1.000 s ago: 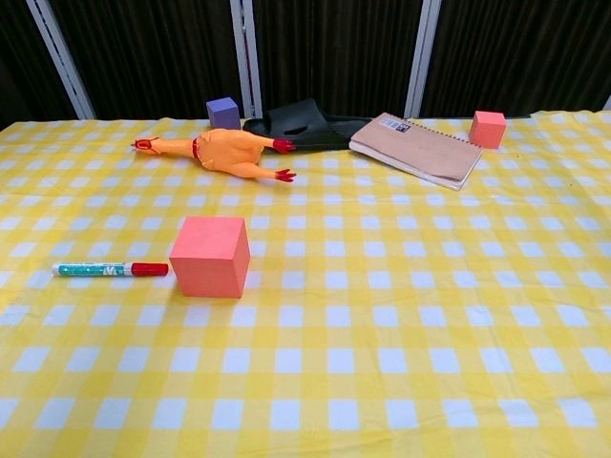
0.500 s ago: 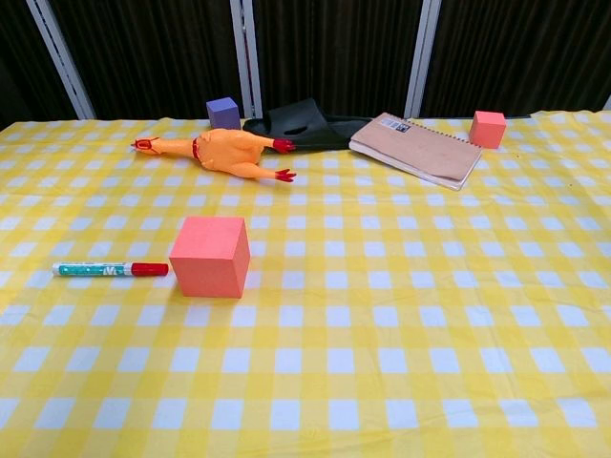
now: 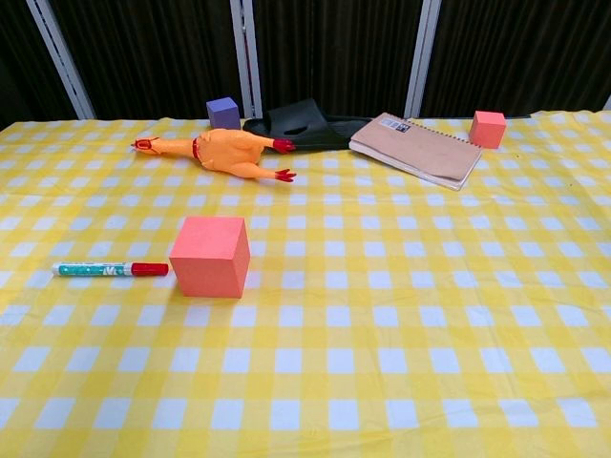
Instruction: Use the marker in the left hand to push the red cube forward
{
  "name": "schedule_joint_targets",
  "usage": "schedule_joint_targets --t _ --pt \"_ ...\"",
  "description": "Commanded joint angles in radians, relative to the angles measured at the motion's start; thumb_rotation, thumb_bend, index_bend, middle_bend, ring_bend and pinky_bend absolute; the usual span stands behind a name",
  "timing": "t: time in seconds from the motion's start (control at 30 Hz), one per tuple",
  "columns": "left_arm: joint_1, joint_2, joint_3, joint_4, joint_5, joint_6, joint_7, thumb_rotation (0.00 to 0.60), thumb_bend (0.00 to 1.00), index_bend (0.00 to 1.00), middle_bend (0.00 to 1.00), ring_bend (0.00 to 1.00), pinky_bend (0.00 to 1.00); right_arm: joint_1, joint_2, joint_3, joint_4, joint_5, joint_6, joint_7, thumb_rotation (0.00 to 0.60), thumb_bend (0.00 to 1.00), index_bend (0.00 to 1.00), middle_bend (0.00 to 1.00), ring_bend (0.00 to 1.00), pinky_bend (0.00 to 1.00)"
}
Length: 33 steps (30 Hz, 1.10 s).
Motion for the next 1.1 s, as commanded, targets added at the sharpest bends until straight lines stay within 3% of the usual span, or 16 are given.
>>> schedule_joint_targets --t 0.03,0.2,0.4,0.73,1.1 --pt "-0.059 -0.029 -0.031 0.007 -0.063 -0.084 0.049 0.6 0.03 0.17 0.0 0.0 0.03 0.001 -0.001 0.0 0.001 0.001 -0.002 0.001 0.6 0.36 0.0 0.0 0.0 0.0" --pt "-0.124 -0.108 -0.051 0.035 -0.141 -0.167 0.122 0.6 0.13 0.37 0.03 0.0 0.03 0.0 0.001 0.001 0.002 0.0 0.0 0.01 0.6 0.35 0.0 0.0 0.0 0.0" --pt "-0.179 -0.203 -0.072 0.09 -0.21 -0.21 0.193 0.6 0.19 0.47 0.09 0.0 0.03 0.001 0.001 0.0 0.003 -0.003 0.0 0.019 0.6 0.36 0.0 0.0 0.0 0.0" --pt "-0.261 -0.308 -0.104 0.157 -0.343 -0.27 0.3 0.6 0.28 0.49 0.1 0.0 0.03 0.003 0.003 0.0 0.004 -0.006 -0.002 0.039 0.6 0.35 0.0 0.0 0.0 0.0" --pt "-0.323 -0.383 -0.096 0.206 -0.421 -0.306 0.369 0.6 0.3 0.48 0.09 0.0 0.03 0.004 0.004 -0.001 0.007 -0.01 -0.001 0.055 0.6 0.36 0.0 0.0 0.0 0.0"
